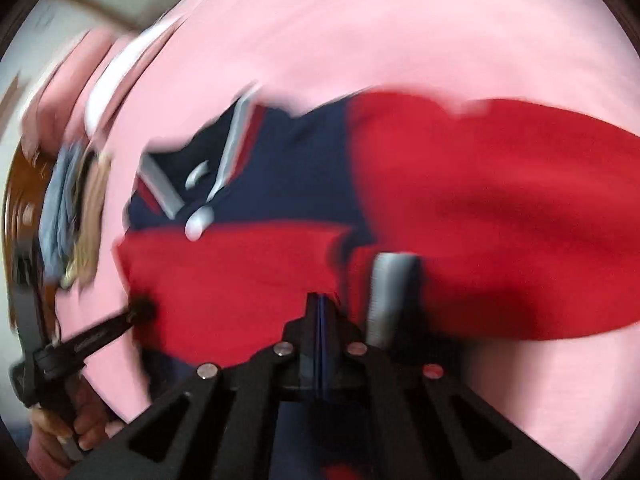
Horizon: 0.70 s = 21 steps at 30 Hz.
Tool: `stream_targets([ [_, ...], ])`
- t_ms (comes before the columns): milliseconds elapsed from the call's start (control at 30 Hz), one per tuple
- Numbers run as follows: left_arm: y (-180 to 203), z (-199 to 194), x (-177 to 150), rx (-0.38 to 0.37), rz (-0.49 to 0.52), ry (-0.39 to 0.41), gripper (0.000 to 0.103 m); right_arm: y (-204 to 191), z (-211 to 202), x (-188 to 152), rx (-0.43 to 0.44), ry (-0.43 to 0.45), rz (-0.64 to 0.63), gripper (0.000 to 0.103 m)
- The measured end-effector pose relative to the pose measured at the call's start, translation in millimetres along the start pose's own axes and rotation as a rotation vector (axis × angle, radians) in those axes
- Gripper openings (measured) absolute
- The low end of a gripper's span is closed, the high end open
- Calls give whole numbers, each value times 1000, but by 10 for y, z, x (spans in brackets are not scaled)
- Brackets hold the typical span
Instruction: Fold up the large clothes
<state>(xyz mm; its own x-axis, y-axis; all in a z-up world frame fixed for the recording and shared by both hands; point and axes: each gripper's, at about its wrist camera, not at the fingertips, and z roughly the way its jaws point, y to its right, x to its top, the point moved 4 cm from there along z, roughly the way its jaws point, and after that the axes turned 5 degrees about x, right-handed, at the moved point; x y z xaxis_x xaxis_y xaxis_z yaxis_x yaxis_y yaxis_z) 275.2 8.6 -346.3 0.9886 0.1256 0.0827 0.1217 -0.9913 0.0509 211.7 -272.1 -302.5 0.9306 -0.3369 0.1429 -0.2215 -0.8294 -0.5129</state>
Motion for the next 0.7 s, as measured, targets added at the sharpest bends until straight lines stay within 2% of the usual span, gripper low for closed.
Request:
stream_targets([
  [67,-81,-97,22,55,-28,46,9,110,-204,33,-148,68,-9,0],
  [100,-93,-165,30,75,-32,80,12,122,-346,61,-279,117,-59,0],
  [133,-86,-264,34,98,-28,132,14,114,-461,89,-328,158,-85,2],
  [167,-44,-346,26,92,-13,173,17,99,-556,119,-305,199,-82,2],
  [200,-15,-382,44,69,3,188,18,63,-626,140,-222,230,-61,2],
  [267,96,-366,91,5,35,170,20,-79,-615,165,-32,235,-43,2],
  [333,252,-275,127,-20,57,131,20,-335,-376,162,100,145,-94,2],
  [400,317,-187,278,4,52,136,20,-571,-32,81,204,6,-131,2],
  [433,353,-148,313,26,42,144,20,-684,161,55,224,-54,-144,2],
  [500,406,-85,334,56,26,148,20,-832,461,-37,165,-118,-175,2],
  [533,380,-69,379,64,14,159,20,-820,520,-50,122,-107,-181,1],
  [633,266,-39,465,77,-15,194,20,-703,498,92,123,0,-88,0],
  [700,180,-10,476,51,-27,193,22,-422,341,207,41,94,-8,0],
])
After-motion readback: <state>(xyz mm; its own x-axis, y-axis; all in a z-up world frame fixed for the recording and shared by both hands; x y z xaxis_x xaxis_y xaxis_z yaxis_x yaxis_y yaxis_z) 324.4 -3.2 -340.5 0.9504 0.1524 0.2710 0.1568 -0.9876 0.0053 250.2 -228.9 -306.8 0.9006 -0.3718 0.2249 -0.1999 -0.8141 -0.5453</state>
